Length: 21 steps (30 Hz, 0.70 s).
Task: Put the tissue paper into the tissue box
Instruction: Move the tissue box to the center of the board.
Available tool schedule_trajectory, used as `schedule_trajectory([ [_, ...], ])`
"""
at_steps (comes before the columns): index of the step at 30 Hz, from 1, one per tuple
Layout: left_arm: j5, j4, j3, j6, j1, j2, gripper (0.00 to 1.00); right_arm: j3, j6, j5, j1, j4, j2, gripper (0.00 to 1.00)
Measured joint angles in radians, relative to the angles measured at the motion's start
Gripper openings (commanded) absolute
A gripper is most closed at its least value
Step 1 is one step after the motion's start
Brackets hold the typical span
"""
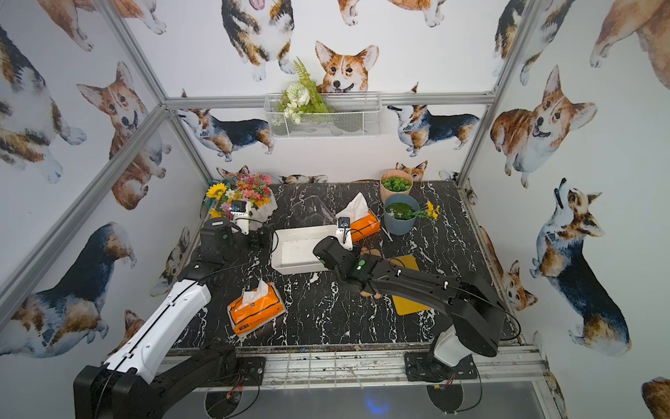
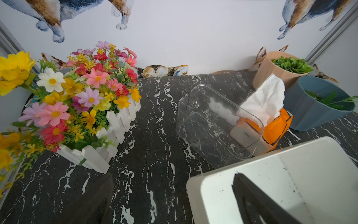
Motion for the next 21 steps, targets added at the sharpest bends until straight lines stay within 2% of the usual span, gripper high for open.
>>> schedule_trajectory([
  [7, 0.003, 0.003, 0.0, 0.0, 0.0, 0.0, 1.0, 0.024, -0.045, -0.022, 0.0, -0.081, 0.066, 0.0],
  [21, 0.011, 0.008, 0.0, -0.003, 0.0, 0.0, 1.0, 0.012, 0.005, -0.101, -0.066, -0.076, 0.17, 0.0],
])
